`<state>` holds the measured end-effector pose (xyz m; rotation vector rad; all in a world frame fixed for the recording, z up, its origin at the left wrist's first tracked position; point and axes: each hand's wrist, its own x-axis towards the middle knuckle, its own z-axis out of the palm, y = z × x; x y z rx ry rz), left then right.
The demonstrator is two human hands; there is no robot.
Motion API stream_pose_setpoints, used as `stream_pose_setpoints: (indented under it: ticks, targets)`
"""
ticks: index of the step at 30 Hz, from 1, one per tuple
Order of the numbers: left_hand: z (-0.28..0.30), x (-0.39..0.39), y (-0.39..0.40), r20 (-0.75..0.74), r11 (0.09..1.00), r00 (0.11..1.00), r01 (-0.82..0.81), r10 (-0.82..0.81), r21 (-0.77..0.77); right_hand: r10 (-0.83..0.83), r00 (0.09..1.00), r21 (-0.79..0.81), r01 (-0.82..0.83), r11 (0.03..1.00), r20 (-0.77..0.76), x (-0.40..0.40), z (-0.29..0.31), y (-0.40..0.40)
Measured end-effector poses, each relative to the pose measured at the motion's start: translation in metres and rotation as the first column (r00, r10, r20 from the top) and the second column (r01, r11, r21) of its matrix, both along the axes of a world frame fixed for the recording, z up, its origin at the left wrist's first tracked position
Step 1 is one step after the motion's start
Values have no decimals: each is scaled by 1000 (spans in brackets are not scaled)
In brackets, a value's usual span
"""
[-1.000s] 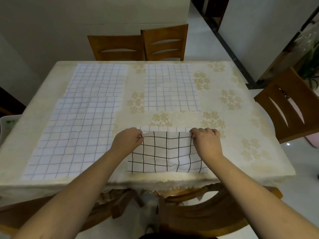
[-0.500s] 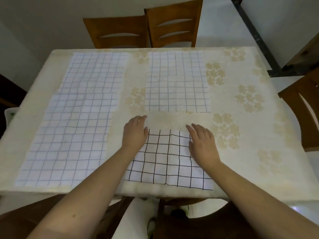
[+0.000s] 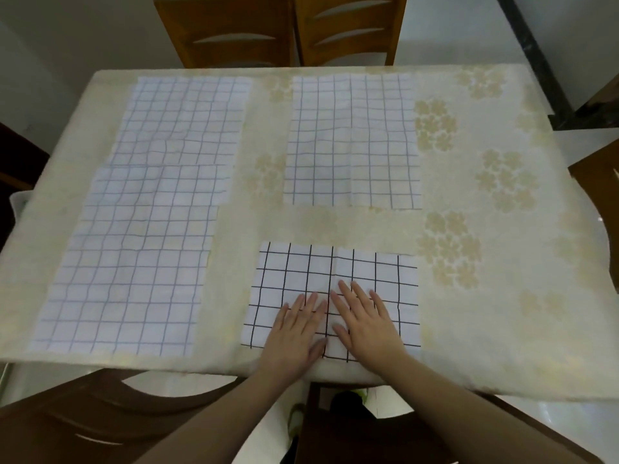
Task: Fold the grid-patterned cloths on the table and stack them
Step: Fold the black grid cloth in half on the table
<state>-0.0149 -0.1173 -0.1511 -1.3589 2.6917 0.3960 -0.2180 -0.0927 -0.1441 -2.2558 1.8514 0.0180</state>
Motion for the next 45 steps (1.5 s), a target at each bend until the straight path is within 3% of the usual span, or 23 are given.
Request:
stream_pose_setpoints:
  ticks: [3,9,18,24,27,30,33,36,38,42,45]
  targets:
    - [-1,6,-6,62,998,997,-43,41,37,-36,997,81,41,996,-64,-22,-3,-8]
    - [-1,30,-13,123,986,981,-158,149,61,-267,960,121,276,954,-82,-70,-7,6]
    - [8,84,-26,173,996,985,3,-17,84,-438,897,85,442,893,-66,-89,2,29]
    - [25,83,-33,197,991,974,125,-113,-51,-343,939,0,343,939,-20,-70,18,26]
    - [31,79,-28,99,979,994,61,-42,-195,-259,966,-72,257,964,-18,-59,26,14]
    - [42,66,-18,-56,975,998,-28,16,-223,-249,968,-121,249,961,18,-46,35,-2]
    - [52,49,-8,-125,990,992,-31,14,-138,-281,944,-67,296,953,172,-33,39,-24]
    - [60,34,6,-205,972,953,-200,223,125,-320,910,44,320,946,264,-27,41,-47]
    - [62,27,12,-154,927,932,-287,329,240,-363,891,107,347,932,272,-26,42,-63]
    - [54,19,18,5,939,973,-223,230,261,-330,921,204,289,935,208,-26,43,-93]
    - [46,13,22,-25,938,967,-239,253,252,-320,922,232,269,935,218,-26,41,-111]
